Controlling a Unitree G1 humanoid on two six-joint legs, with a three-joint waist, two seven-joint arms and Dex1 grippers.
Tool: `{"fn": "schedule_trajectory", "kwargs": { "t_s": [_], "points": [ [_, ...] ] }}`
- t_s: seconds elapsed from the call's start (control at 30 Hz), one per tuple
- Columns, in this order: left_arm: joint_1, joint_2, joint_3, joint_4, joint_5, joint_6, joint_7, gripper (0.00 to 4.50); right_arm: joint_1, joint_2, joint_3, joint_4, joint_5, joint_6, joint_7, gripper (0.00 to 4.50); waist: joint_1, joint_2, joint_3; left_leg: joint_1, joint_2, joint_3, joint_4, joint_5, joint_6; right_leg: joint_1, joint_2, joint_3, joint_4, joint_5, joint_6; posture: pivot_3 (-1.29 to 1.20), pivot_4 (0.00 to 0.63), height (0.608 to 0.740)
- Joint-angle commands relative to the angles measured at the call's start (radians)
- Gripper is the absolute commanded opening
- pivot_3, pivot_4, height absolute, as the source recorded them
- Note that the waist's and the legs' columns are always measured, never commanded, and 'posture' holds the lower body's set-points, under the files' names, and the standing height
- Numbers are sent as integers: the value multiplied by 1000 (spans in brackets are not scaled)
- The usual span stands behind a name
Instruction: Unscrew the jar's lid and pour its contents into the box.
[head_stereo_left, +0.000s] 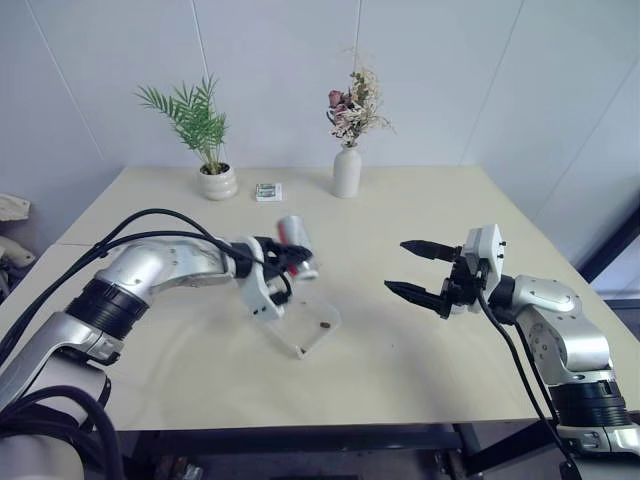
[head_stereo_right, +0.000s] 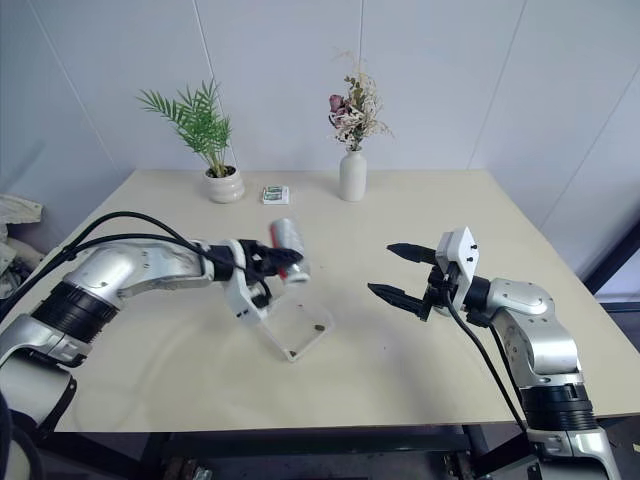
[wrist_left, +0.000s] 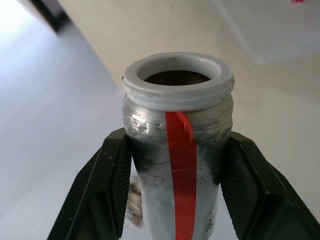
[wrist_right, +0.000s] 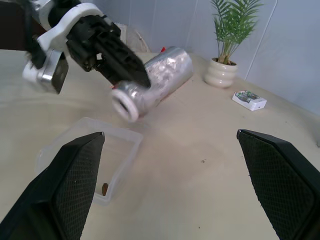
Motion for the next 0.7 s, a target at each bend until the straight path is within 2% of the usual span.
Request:
{"fn": "schedule_trajectory", "kwargs": {
  "t_s": [0.03, 0.07, 0.17, 0.27, 0.4, 0.47, 0.57, 0.7],
  "points": [
    [51, -64, 157, -11, -368, 200, -216, 2336, -30, -10, -12, -10, 17, -2, 16, 4475, -1, 0, 0, 0, 0, 0, 0, 0, 0, 0, 0, 0, 1, 0, 0, 0, 150, 740],
    [67, -79, 189, -29, -420, 254, -253, 2336, -30, -10, -13, -13, 20, 1, 18, 4475, -1, 0, 0, 0, 0, 0, 1, 0, 0, 0, 0, 0, 1, 0, 0, 0, 150, 740],
    [124, -156, 347, -88, -645, 601, -356, 2336, -56, 3, 2, -15, 26, 11, 27, 4475, -3, 0, 0, 0, 0, -1, 3, 0, 0, 0, 0, 0, 2, 0, 0, 0, 150, 740],
    [162, -218, 481, -158, -796, 887, -367, 2336, -71, 14, 19, -36, 36, 30, 34, 4475, -11, 0, 0, 0, 1, -1, 5, 0, 0, 0, 1, 0, 5, 0, 0, 0, 150, 740],
    [192, -287, 633, -224, -922, 1151, -279, 2336, -88, 33, 35, -65, 52, 61, 34, 4475, -12, 0, 0, 2, 1, -2, 7, 0, 0, 1, 2, 0, 10, -1, -1, 0, 150, 740],
    [209, -324, 771, -196, -984, 1275, -158, 2336, -105, 60, 55, -97, 68, 91, 21, 4475, -13, 0, 0, 2, 1, -3, 9, 0, 0, 1, 2, 0, 11, -1, -1, 0, 150, 740],
    [251, -341, 869, -212, -1022, 1357, -64, 2336, -100, 75, 63, -154, 88, 128, 5, 4475, -21, 0, 0, 2, 1, -4, 12, 0, 0, 2, 2, 0, 13, 0, -1, 0, 150, 740],
    [360, -336, 955, -145, -1024, 1256, 29, 2336, -107, 112, 86, -205, 97, 169, -44, 4475, -25, -1, 0, 3, 1, -5, 12, 0, -1, 3, 1, -1, 12, 0, -1, 0, 150, 740]
  ]
}}
